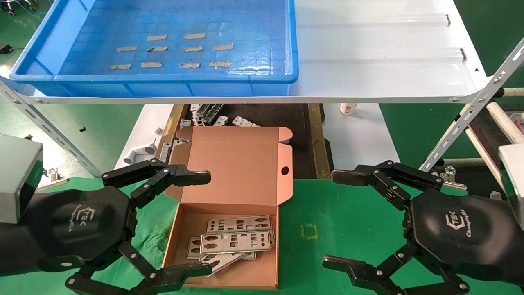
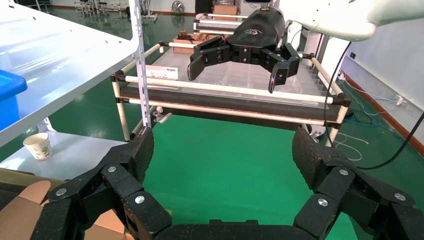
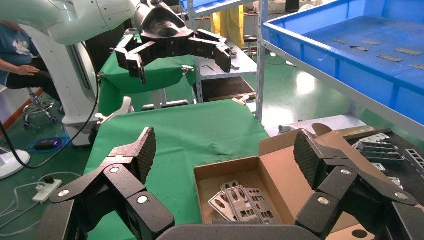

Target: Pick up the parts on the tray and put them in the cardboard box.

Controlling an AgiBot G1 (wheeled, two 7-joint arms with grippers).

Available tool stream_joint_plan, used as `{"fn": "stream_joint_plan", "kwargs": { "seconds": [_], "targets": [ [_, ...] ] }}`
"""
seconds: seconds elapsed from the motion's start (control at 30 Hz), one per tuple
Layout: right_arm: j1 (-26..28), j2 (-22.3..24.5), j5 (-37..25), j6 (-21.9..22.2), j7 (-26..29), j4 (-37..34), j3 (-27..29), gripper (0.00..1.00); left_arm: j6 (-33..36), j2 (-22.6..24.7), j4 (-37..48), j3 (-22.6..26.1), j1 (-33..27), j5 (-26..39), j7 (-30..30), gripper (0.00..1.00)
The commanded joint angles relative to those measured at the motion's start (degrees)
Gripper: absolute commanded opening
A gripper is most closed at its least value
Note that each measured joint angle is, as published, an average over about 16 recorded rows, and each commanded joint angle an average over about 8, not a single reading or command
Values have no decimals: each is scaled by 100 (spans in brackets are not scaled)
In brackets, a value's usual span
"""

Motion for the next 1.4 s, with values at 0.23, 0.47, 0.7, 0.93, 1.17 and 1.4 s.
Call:
{"fn": "stream_joint_plan", "kwargs": {
  "seconds": [0.23,0.47,0.7,0.93,1.17,1.4],
  "targets": [
    [0,0,0,0,0,0,0,100,0,0,0,0,0,0,0,100],
    [0,0,0,0,0,0,0,100,0,0,0,0,0,0,0,100],
    [0,0,0,0,0,0,0,100,0,0,0,0,0,0,0,100],
    [0,0,0,0,0,0,0,100,0,0,0,0,0,0,0,100],
    [0,0,0,0,0,0,0,100,0,0,0,0,0,0,0,100],
    [0,0,0,0,0,0,0,100,0,0,0,0,0,0,0,100]
  ]
}}
